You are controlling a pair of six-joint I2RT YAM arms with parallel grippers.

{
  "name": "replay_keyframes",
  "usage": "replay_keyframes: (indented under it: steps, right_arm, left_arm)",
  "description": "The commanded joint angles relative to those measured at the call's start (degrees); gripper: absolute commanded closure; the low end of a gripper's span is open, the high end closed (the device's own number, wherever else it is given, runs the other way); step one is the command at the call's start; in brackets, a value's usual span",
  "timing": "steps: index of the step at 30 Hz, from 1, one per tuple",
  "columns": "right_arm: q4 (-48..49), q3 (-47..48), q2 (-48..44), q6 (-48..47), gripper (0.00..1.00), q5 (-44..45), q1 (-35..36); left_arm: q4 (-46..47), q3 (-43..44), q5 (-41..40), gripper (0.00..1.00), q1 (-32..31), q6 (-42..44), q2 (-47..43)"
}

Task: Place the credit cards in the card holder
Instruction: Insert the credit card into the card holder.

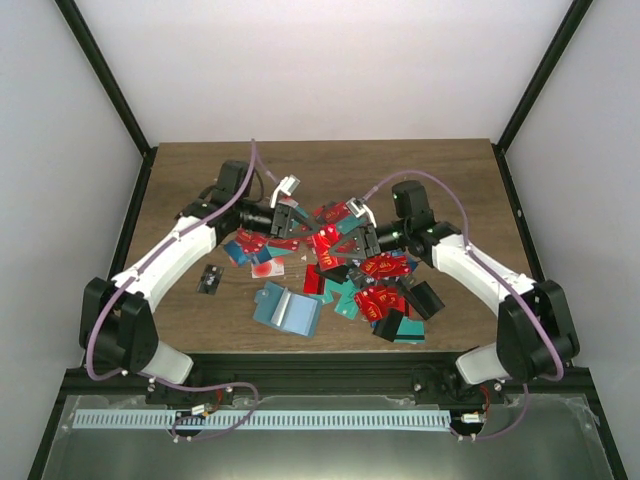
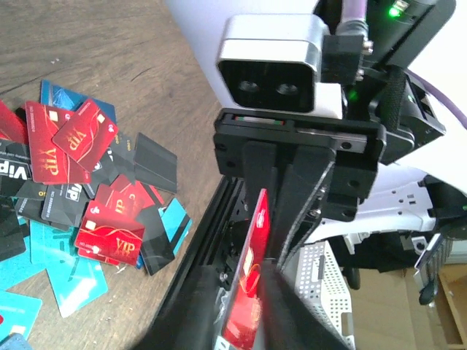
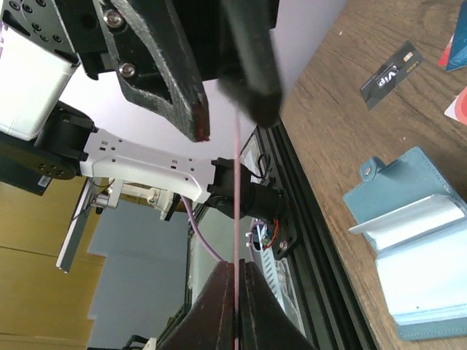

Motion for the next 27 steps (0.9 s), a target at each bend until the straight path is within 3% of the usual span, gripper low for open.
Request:
replay_keyframes:
  steps: [1, 3, 8, 13, 18, 23, 27]
  right_arm:
    - [2.3, -1.6, -3.8, 3.6, 0.99, 1.7, 0.5]
    - [4.3, -3.2, -5.4, 6.7, 0.99, 4.8, 0.6]
    - [17.2, -11.1, -11.8, 21.3, 0.99, 11.9, 0.6]
    - [28.3, -15.1, -15.2, 31.1, 0.99, 15.7, 1.3]
    - [34.7, -15.0, -15.0, 35.7, 0.99, 16.0, 2.3]
    - [36.5, -14.2, -14.4, 36.7, 0.99, 15.9, 3.1]
    - [37.4, -14.1, -14.1, 37.1, 0.99, 15.7, 3.4]
  left_arm:
    - [0.9, 1.0, -5.2, 0.54, -0.6, -1.0, -1.6]
    - [1.7, -0.1, -8.8, 0.32, -0.6, -2.8, -3.8]
    - [12.9, -8.8, -11.4, 0.28, -0.7, -13.8, -11.6]
    - [23.6, -17.3, -11.3, 0.33, -1.6, -21.6, -17.0]
    - [28.4, -19.8, -12.1, 0.38, -3.8, -25.1, -17.1]
    - [35.7, -20.7, -13.8, 0.43, -6.0, -30.5, -15.7]
    - [36.8, -20.0, -14.3, 0.55, -7.0, -31.0, -14.6]
